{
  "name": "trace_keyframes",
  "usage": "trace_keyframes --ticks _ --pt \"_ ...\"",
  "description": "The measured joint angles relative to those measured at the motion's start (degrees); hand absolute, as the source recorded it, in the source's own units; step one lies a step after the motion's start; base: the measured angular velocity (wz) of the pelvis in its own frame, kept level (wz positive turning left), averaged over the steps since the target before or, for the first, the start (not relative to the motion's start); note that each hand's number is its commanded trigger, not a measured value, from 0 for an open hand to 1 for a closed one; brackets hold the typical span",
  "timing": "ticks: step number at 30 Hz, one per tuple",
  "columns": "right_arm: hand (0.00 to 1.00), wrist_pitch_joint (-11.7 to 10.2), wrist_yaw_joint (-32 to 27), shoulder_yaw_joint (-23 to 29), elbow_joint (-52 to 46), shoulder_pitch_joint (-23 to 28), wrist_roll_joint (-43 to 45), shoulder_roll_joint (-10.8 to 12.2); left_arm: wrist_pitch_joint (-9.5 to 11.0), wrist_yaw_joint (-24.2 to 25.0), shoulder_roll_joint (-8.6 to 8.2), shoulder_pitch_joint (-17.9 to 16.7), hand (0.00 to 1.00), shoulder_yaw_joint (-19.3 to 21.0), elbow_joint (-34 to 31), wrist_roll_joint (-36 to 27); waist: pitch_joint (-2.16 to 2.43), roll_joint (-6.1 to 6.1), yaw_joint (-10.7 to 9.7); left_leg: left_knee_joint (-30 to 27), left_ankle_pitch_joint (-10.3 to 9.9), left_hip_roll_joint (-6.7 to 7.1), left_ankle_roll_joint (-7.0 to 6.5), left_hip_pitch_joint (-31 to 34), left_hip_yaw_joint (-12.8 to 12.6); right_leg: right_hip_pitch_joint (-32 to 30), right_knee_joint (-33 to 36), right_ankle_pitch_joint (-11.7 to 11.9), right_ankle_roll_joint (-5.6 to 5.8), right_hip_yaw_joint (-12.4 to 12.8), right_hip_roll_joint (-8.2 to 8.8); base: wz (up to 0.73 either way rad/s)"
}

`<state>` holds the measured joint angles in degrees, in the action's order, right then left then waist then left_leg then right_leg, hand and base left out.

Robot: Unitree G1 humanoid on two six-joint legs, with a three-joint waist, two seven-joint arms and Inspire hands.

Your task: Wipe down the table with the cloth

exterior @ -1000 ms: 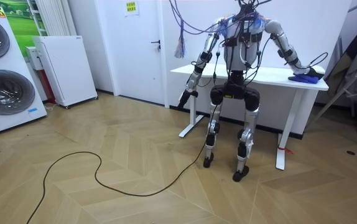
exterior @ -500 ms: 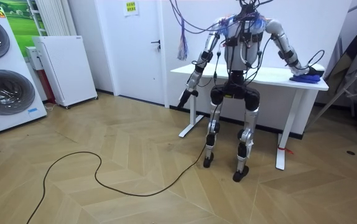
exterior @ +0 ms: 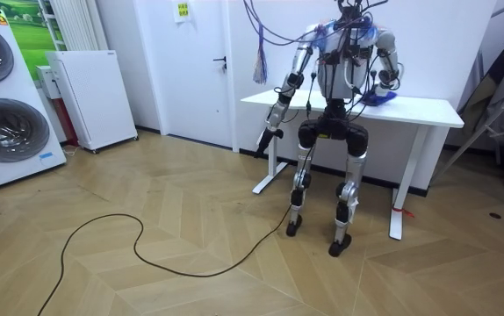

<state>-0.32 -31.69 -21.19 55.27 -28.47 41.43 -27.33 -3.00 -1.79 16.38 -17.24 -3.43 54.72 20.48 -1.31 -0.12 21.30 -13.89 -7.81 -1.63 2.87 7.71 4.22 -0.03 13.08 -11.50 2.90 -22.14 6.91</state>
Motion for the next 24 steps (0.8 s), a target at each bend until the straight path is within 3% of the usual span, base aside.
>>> trace_keyframes --ticks 3,11,17,19,20,24 --pt "1.0 -0.2 0.4 -0.1 1.5 -2.0 -1.7 0.0 -0.7 0.2 0.0 0.5 0.0 -0.2 0.1 -0.1 -0.05 0.35 1.0 -0.2 0.0 0.21 0.01 0.8 0.7 -0.1 -0.4 0.0 0.02 -0.7 0.0 0.17" --pt "1.0 -1.7 0.6 0.5 2.7 -2.4 -8.8 -0.1 -0.6 0.2 0.02 2.3 0.0 -0.1 0.4 -0.8 0.16 0.8 0.6 -0.5 0.0 0.19 0.02 2.0 0.3 -1.4 -0.1 0.0 0.02 -0.2 0.09 0.0" --pt "1.0 -5.8 -0.2 7.8 3.1 3.9 -12.4 -1.4 -0.5 -0.3 0.15 1.4 0.0 1.7 0.6 -4.0 0.66 0.09 -3.3 -0.5 0.0 0.32 -0.02 2.1 0.3 -1.3 -0.2 0.0 0.04 -0.1 0.15 0.03" --pt "1.0 -6.5 -0.6 11.6 4.0 6.7 -13.2 -1.5 -0.3 -0.8 0.25 0.6 0.0 3.0 1.0 -4.0 1.03 -0.23 -5.5 -0.5 0.1 0.5 -0.06 1.7 0.3 -0.5 -0.5 -0.1 0.24 -0.4 0.28 0.13" --pt "1.0 -7.4 -1.1 14.6 5.2 8.7 -14.9 -1.5 -0.3 -1.4 0.29 0.0 0.0 3.6 1.2 -4.0 1.43 -0.43 -7.1 -0.7 0.1 0.52 -0.09 1.5 -0.3 -0.1 -0.4 -0.1 0.26 -0.5 0.35 0.12" --pt "1.0 -8.7 -2.3 22.3 7.7 15.2 -18.7 -4.7 0.4 -2.5 0.39 -2.1 0.0 6.6 0.9 -4.1 2.1 -0.17 -10.4 -0.8 0.2 0.47 -0.34 1.1 -2.0 0.3 -0.5 -0.2 0.38 0.1 0.56 -0.02"
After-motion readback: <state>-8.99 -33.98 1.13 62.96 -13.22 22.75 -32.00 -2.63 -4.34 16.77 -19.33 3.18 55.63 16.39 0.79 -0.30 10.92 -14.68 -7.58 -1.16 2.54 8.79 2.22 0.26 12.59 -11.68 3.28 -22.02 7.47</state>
